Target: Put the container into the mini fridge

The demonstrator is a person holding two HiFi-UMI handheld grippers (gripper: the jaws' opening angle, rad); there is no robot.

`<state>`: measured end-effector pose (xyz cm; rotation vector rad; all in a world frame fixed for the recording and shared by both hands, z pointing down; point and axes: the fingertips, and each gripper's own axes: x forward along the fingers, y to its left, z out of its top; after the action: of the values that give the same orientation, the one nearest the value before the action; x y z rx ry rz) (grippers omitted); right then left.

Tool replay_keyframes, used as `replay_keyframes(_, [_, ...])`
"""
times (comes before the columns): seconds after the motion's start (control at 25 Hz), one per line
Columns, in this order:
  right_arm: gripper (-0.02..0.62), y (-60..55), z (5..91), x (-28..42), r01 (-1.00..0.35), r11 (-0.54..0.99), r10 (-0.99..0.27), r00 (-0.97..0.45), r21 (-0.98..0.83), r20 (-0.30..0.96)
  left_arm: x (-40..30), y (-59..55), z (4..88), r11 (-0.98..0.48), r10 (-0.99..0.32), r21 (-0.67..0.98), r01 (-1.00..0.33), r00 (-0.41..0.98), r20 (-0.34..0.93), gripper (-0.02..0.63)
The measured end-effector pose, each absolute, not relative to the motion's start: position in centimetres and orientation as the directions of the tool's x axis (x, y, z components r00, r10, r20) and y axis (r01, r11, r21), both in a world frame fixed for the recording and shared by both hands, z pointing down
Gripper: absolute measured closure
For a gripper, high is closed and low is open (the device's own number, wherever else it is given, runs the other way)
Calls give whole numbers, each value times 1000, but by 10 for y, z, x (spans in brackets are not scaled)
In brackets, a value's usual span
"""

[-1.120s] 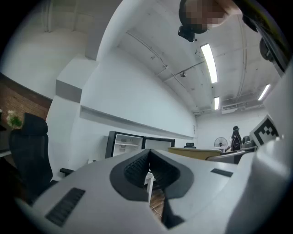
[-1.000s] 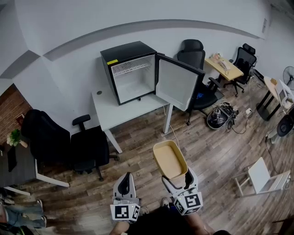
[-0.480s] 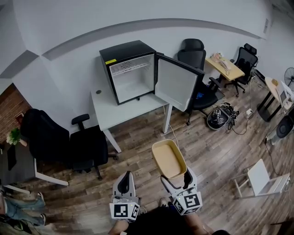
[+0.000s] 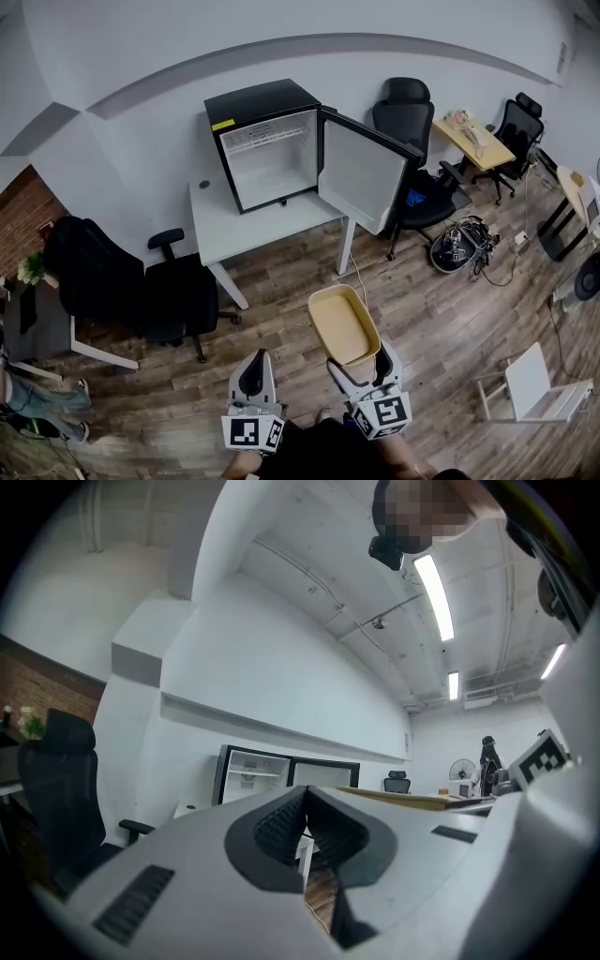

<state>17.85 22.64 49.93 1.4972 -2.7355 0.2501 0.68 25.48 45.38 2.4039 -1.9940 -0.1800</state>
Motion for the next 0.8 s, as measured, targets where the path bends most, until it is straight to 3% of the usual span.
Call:
replay_keyframes(0.36, [124, 160, 503, 191, -819, 557, -815, -571, -137, 102, 17, 198, 449, -138, -989, 78, -987, 133, -72, 597])
replay_keyframes(0.8, [123, 12, 508, 128, -832, 542, -825, -554, -120, 110, -37, 36, 453, -181, -981, 81, -980, 174, -86, 597])
